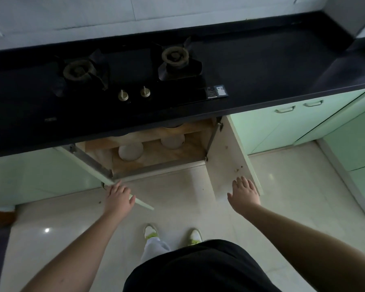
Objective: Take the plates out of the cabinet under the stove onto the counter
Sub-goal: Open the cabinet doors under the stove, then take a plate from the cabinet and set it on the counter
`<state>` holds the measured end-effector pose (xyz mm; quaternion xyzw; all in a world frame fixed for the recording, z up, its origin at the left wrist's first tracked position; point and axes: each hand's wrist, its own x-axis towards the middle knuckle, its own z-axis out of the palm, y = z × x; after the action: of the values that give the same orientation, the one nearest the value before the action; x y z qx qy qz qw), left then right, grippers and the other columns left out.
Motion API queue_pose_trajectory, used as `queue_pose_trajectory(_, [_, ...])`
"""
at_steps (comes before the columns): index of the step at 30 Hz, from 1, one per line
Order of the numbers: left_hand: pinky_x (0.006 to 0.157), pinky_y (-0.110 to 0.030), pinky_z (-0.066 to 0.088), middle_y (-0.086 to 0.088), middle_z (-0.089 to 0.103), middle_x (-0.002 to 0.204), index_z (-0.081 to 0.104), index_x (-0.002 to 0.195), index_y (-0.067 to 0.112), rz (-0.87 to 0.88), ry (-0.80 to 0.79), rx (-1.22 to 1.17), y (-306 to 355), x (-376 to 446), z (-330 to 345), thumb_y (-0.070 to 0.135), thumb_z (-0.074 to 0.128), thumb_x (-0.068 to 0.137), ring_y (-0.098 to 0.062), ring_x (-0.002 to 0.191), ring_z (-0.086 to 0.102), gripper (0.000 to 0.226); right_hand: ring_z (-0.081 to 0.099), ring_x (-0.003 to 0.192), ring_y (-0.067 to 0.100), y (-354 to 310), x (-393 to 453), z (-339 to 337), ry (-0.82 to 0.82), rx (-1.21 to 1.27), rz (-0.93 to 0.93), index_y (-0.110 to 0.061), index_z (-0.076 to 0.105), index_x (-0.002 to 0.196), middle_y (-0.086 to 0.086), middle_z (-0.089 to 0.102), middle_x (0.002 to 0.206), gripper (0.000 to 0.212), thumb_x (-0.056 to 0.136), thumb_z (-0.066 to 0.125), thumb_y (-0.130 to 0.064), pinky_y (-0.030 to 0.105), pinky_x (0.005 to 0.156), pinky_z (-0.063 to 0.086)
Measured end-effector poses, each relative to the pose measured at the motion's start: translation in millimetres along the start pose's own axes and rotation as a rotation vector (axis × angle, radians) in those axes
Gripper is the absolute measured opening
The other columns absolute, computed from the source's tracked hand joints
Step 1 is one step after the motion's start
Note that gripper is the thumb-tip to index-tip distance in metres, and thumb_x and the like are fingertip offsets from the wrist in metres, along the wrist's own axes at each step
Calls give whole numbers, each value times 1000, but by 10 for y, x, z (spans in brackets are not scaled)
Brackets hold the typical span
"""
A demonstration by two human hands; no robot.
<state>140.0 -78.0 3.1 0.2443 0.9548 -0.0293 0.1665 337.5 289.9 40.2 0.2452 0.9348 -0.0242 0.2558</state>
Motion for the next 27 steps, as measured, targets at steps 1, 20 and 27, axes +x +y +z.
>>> queue_pose_trajectory(1, [116,-41,18,-12,55,138,64,121,7,-14,-19,29,4,-22,-13,35,51,97,-27,143,29,39,7,150,25,-46,16,-55,-9,11,-35,-6,28,149,12,20,161,63,100,34,-44,38,122,4])
queue_pose_trajectory(20, [119,-34,12,-11,42,150,46,140,10,-86,-258,180,-1416,-1354,112,43,32,102,-24,149,15,52,11,149,25,-2466,-466,-447,55,-54,-525,-14,22,153,8,16,162,61,99,35,-41,41,121,10])
queue_pose_trajectory(27, [120,-36,11,-16,38,151,42,141,14,-191,-257,167,-1929,-1709,225,41,35,100,-30,146,20,50,11,149,24,-3122,-642,-538,122,-70,-579,-16,20,153,7,16,162,63,100,33,-45,40,120,11])
